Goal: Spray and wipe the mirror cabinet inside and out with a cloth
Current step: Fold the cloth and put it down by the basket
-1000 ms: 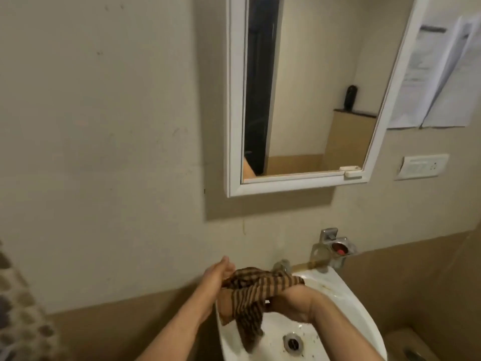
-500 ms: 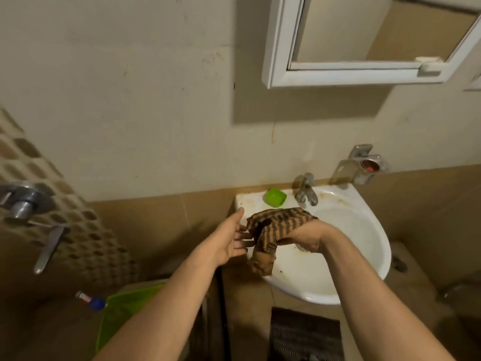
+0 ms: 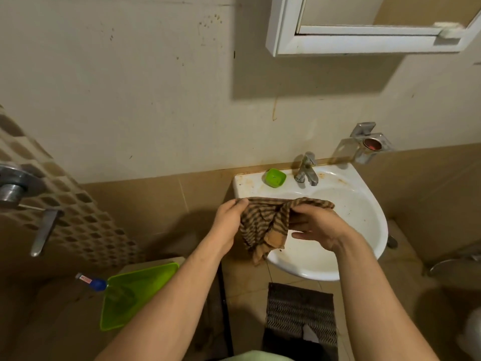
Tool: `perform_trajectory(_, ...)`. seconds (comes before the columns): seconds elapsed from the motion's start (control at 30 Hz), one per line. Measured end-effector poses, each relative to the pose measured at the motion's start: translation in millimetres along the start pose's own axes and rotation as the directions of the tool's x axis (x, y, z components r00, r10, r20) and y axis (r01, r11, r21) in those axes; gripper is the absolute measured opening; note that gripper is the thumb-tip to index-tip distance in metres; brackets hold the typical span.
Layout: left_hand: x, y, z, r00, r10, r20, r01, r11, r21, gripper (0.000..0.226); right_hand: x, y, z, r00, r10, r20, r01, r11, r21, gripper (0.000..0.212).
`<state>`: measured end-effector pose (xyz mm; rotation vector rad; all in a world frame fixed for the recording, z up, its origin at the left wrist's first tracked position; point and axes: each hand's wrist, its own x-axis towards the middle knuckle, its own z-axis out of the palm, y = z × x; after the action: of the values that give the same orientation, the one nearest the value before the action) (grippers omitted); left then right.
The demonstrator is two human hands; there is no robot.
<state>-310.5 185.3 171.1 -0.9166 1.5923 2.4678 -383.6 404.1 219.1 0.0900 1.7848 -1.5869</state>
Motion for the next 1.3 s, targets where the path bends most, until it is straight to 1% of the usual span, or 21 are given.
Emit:
perform_trajectory(0.03,-1,3,-2,1.0,-0.018,-0.003,0.017,0.996,-0.085,0.027,-1,6,1,0.999,-0.012,0.052,0.0,0.974,0.225,0.03)
perform_trajectory(0.07,-3,7,-3,1.0,-0.029,0.005,0.029,0.989,-0.144,0.027,-1,13,4,0.992,-0.031,0.121,-0.025,0.898,0.439,0.036)
perform_trajectory(0.1,-5,10,-5,1.0,-0.028,0.014,0.03,0.984,-0.176,0.027,0,18,8,0.984,-0.045,0.174,-0.066,0.809,0.584,0.044)
perform_trajectory(0.13,-6,14,-7,1.0,-0.02,0.022,0.024,0.982,-0.187,0.027,2,21,12,0.981,-0.049,0.188,-0.082,0.773,0.629,0.052)
perform_trajectory(0.17,-8,17,-9,1.0,-0.004,0.025,0.009,0.982,-0.191,0.025,5,22,17,0.988,-0.042,0.151,-0.057,0.803,0.594,0.056)
perform_trajectory(0.27,-9,28,-19,0.998,0.05,-0.025,-0.055,0.969,-0.239,0.015,16,16,29,0.997,-0.018,-0.079,0.039,0.96,0.278,0.043)
perform_trajectory(0.37,-7,35,-32,0.986,0.098,-0.131,-0.13,0.954,-0.269,0.011,22,7,23,0.975,-0.039,-0.218,0.051,0.998,0.048,0.022)
perform_trajectory(0.4,-6,36,-37,0.98,0.121,-0.158,-0.157,0.958,-0.24,0.009,23,5,19,0.966,-0.054,-0.254,0.054,0.999,-0.006,0.014)
perform_trajectory(0.47,-6,37,-45,0.963,0.154,-0.222,-0.188,0.972,-0.143,0.009,27,2,14,0.929,-0.076,-0.363,0.05,0.996,-0.081,0.017)
perform_trajectory(0.53,-6,38,-53,0.939,0.193,-0.286,-0.204,0.979,-0.011,0.018,29,0,10,0.891,-0.116,-0.439,0.044,0.984,-0.17,0.024)
perform_trajectory(0.6,-6,40,-61,0.919,0.26,-0.296,-0.219,0.962,0.163,0.035,30,-1,8,0.861,-0.175,-0.477,0.044,0.961,-0.274,0.031)
perform_trajectory(0.67,-6,42,-69,0.92,0.304,-0.247,-0.179,0.887,0.425,0.062,32,-4,6,0.823,-0.229,-0.52,0.075,0.951,-0.3,0.032)
perform_trajectory(0.7,-6,42,-72,0.924,0.311,-0.221,-0.141,0.817,0.559,0.071,33,-6,6,0.808,-0.25,-0.533,0.096,0.949,-0.3,0.029)
perform_trajectory(0.77,-9,42,-75,0.926,0.334,-0.178,-0.095,0.659,0.746,0.074,33,-8,5,0.796,-0.277,-0.538,0.114,0.942,-0.315,0.02)
perform_trajectory(0.87,-14,42,-74,0.918,0.377,-0.119,-0.092,0.496,0.864,0.066,28,-8,7,0.866,-0.225,-0.447,0.085,0.946,-0.313,0.035)
perform_trajectory(0.93,-17,44,-74,0.906,0.409,-0.109,-0.106,0.469,0.877,0.059,25,-7,4,0.873,-0.238,-0.426,0.059,0.918,-0.393,0.029)
perform_trajectory(1.0,-17,47,-78,0.894,0.434,-0.113,-0.128,0.488,0.863,0.054,24,-7,-3,0.823,-0.295,-0.486,-0.011,0.846,-0.533,0.025)
perform_trajectory(1.07,-15,49,-83,0.877,0.465,-0.119,-0.152,0.505,0.85,0.051,22,-4,-11,0.774,-0.354,-0.525,-0.129,0.723,-0.678,0.034)
perform_trajectory(1.17,-13,50,-86,0.863,0.493,-0.109,-0.182,0.506,0.843,0.046,21,5,-15,0.765,-0.405,-0.501,-0.232,0.553,-0.8,0.037)
perform_trajectory(1.27,-12,50,-87,0.884,0.463,-0.066,-0.224,0.544,0.809,0.05,22,11,-15,0.759,-0.411,-0.505,-0.252,0.53,-0.81,0.033)
perform_trajectory(1.3,-13,51,-88,0.906,0.421,-0.038,-0.233,0.572,0.787,0.055,22,11,-16,0.762,-0.39,-0.517,-0.25,0.559,-0.791,0.031)
